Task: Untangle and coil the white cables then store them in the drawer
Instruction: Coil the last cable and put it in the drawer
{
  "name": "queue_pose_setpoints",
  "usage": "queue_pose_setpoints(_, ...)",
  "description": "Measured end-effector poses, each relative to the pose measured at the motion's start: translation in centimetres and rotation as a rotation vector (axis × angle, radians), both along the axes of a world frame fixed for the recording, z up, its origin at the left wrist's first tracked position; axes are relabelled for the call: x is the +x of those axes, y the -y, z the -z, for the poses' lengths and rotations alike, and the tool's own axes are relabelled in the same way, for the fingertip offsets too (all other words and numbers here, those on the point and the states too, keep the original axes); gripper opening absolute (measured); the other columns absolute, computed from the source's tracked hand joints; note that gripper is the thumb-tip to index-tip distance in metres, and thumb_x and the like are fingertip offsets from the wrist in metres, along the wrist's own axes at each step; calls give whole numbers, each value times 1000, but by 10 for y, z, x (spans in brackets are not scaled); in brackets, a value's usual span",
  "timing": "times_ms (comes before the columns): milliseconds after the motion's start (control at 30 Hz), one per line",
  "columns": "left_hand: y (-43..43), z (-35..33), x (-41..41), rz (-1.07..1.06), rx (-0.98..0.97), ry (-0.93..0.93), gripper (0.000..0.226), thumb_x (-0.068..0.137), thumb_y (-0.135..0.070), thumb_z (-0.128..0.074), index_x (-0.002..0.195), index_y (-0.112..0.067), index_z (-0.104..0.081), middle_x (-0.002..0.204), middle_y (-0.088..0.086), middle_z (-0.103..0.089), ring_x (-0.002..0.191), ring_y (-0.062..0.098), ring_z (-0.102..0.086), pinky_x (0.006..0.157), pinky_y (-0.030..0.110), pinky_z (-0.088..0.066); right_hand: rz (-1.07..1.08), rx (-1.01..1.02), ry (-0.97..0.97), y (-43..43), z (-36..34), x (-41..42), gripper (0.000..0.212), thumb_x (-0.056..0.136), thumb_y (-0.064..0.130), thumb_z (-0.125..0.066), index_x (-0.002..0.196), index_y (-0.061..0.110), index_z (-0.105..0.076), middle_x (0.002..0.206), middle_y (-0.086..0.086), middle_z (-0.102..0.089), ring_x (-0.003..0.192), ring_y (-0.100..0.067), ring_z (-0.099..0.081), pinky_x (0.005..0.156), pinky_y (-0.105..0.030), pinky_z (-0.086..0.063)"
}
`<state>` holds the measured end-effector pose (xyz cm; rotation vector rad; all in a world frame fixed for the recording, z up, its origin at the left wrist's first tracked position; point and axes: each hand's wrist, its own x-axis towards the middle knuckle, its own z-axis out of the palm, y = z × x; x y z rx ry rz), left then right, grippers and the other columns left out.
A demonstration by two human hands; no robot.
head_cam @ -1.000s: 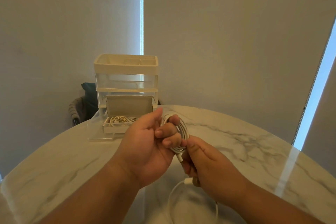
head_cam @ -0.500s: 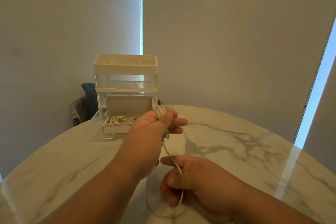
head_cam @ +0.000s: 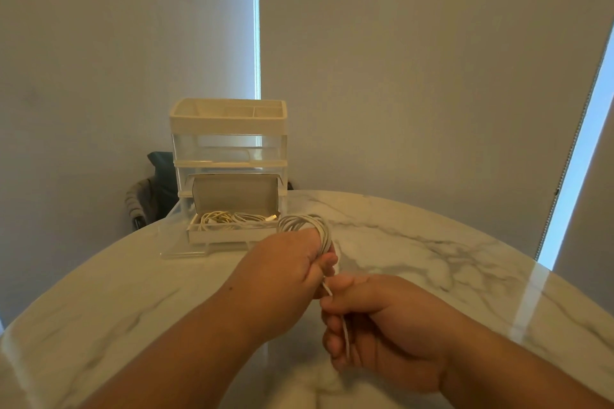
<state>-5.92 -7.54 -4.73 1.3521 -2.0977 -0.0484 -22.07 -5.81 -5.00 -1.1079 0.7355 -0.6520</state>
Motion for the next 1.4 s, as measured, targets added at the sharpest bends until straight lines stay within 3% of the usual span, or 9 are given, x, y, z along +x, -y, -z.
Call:
queue_pose_setpoints(133, 0, -2, 3, -51, 57, 31, 26, 101, -42, -43, 87, -23, -53, 77, -7, -57, 70, 6, -54, 69, 32, -48, 103, -135, -78, 4, -4, -9, 22, 93, 3, -54, 94, 3, -76, 57, -6, -44, 58, -25, -59, 58, -34, -49)
queue_pose_setpoints(333, -2, -4, 5, -62, 183, -69, 34, 102, -44, -35, 93, -17, -54, 86, 0, -56, 82, 16, -53, 78, 39, -47, 187, -105, 150, 14, -15, -21, 35, 82, 1, -54, 116, 3, -64, 68, -10, -54, 47, -20, -49, 47, -32, -45)
queue_pose_setpoints(533, 2, 2, 5, -13, 272, 1, 20, 99, -30, -41, 90, -17, -53, 87, -2, -53, 76, 13, -50, 70, 32, -45, 231, -108, 329, 14, -18, -20, 46, 71, -6, -34, 80, 3, -78, 78, -14, -64, 52, -20, -50, 50, -30, -46)
queue_pose_setpoints(667, 4, 2, 6, 19, 293, 110, 19, 99, -29, -44, 96, -16, -57, 92, 1, -56, 83, 16, -55, 79, 39, -51, 326, -582, -84, 13, -12, -23, 59, 85, -21, -46, 94, 26, -80, 94, 0, -72, 65, -20, -65, 61, -31, -53)
queue_pose_setpoints(767, 0, 1, 4, 62, 270, 221, 15, 99, -25, -47, 97, -15, -59, 93, 1, -58, 82, 17, -55, 80, 33, -50, 312, -1016, -509, 10, -7, -24, 49, 83, 11, -76, 107, 54, -70, 99, 22, -61, 83, -9, -64, 75, -23, -55)
queue_pose_setpoints(833, -2, 1, 1, 77, 246, 242, 16, 99, -26, -46, 98, -18, -60, 94, -1, -59, 81, 13, -56, 77, 29, -49, 372, -1157, -578, 11, -5, -21, 32, 83, 27, -78, 99, 54, -71, 95, 24, -60, 88, -6, -61, 74, -16, -49)
queue_pose_setpoints(967, 0, 3, -2, 81, 276, 209, 15, 95, -23, -47, 88, -14, -57, 87, 3, -58, 72, 10, -52, 69, 26, -48, 568, -1043, -426, 18, -1, -24, 11, 89, 27, -71, 84, 35, -75, 81, 15, -71, 78, -7, -66, 69, -23, -52)
queue_pose_setpoints(1200, -9, -2, -9, 91, 244, 240, 35, 98, -47, -48, 84, -15, -51, 79, -3, -48, 65, 6, -42, 55, 15, -30, 767, -704, -291, 33, 4, -31, 19, 97, 30, -59, 84, 20, -70, 65, -3, -68, 58, -14, -60, 62, -34, -52)
queue_pose_setpoints(1400, -16, -7, -14, 212, 443, -235, 33, 98, -37, -52, 76, -14, -61, 66, -5, -52, 55, 3, -44, 55, 18, -39, 661, -609, -284, 42, 14, -28, 12, 98, 33, -57, 101, 29, -68, 86, -1, -70, 72, -10, -66, 70, -36, -57)
